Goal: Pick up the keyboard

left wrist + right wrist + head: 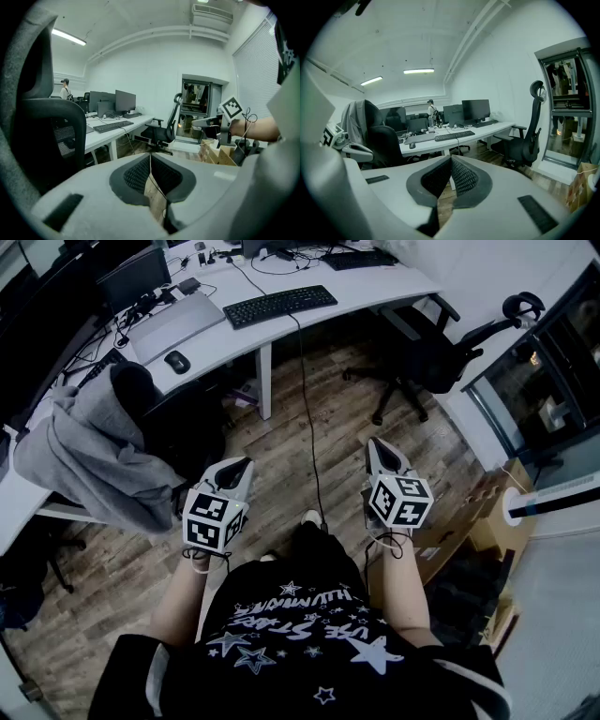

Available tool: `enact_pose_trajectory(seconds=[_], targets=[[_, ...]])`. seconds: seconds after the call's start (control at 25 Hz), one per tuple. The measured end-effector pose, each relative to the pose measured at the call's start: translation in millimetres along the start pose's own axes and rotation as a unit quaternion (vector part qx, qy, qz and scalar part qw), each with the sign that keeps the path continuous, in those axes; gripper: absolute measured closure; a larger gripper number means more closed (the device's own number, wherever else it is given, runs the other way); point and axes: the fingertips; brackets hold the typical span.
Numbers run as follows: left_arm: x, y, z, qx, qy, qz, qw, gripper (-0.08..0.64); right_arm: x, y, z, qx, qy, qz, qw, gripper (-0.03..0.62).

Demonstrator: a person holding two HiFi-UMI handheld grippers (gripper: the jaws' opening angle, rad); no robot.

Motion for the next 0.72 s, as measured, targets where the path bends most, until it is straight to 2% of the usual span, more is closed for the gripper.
enact_pose_trajectory(seconds=[0.48,0.72], targets=[[6.8,5.0,-11.7,0.025,-0.002,-0.002,0.9997,0.534,3.5,24.8,-5.7,0.012,0.0,-0.006,1.0,0.589],[1.1,8.8,1.7,0.033,-0.007,-0.017,0.9993,0.534,2.0,14.4,-4.8,0.011,-0.013,0.023,1.0,0.589]])
Point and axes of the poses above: the fingertips, and each gripper's own axes: z forward along the fingers, y to its left, x out of its underside, and after that the axes turned 6 degrees about -z, right-handed
